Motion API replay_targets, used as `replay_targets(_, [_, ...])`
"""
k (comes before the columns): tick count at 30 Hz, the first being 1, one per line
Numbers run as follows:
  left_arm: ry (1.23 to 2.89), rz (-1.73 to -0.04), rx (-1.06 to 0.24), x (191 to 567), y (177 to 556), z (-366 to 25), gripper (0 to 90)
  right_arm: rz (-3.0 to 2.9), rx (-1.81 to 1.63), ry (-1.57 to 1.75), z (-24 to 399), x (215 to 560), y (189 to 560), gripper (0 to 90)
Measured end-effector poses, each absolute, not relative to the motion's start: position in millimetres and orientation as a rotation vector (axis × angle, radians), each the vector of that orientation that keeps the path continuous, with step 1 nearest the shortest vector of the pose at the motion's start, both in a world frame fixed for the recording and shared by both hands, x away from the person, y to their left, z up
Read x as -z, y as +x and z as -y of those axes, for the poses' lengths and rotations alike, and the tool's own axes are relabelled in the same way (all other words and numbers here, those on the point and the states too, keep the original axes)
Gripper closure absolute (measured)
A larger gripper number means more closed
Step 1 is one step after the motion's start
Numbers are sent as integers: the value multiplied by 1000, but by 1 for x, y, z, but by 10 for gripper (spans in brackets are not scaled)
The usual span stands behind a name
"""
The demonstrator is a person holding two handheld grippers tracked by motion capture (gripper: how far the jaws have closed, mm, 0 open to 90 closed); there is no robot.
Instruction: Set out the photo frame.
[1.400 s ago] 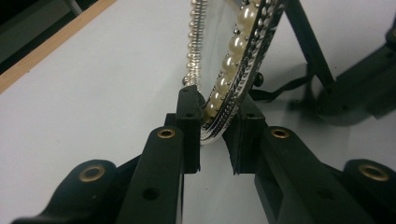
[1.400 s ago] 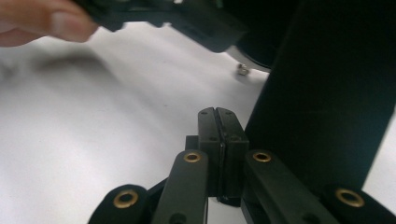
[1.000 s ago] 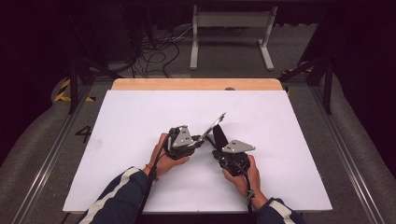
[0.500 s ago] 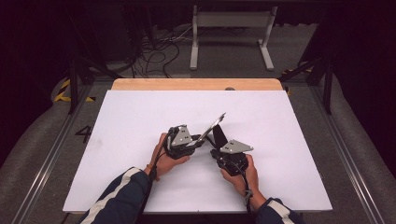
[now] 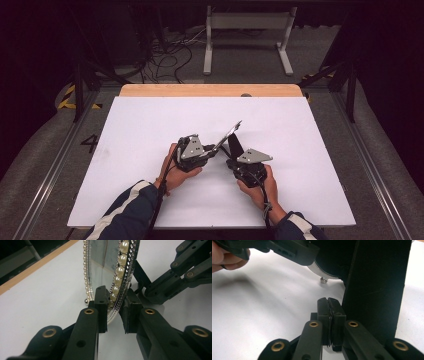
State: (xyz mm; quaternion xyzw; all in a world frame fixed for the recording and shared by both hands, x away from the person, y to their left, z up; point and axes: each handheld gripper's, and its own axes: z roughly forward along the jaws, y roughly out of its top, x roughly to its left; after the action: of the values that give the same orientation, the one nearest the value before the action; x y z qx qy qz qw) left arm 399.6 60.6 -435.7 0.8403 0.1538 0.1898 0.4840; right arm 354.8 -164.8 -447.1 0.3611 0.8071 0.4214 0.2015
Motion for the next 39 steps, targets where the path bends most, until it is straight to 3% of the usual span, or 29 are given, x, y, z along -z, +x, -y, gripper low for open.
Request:
replay_targets(17, [2028, -465, -443, 435, 378, -55, 763, -2270, -1203, 985, 187, 437, 349, 899])
replay_targets(19, [2030, -465, -440, 435, 378, -55, 761, -2263, -1193, 997, 190, 437, 350, 865])
replay_targets(29, [2033, -443, -422, 436, 381, -56, 748, -2281, -1219, 886, 186, 427, 342, 900])
replay_targets(39, [2070, -415, -451, 431, 373, -53, 758, -2358, -1121, 885, 177, 444, 346, 900])
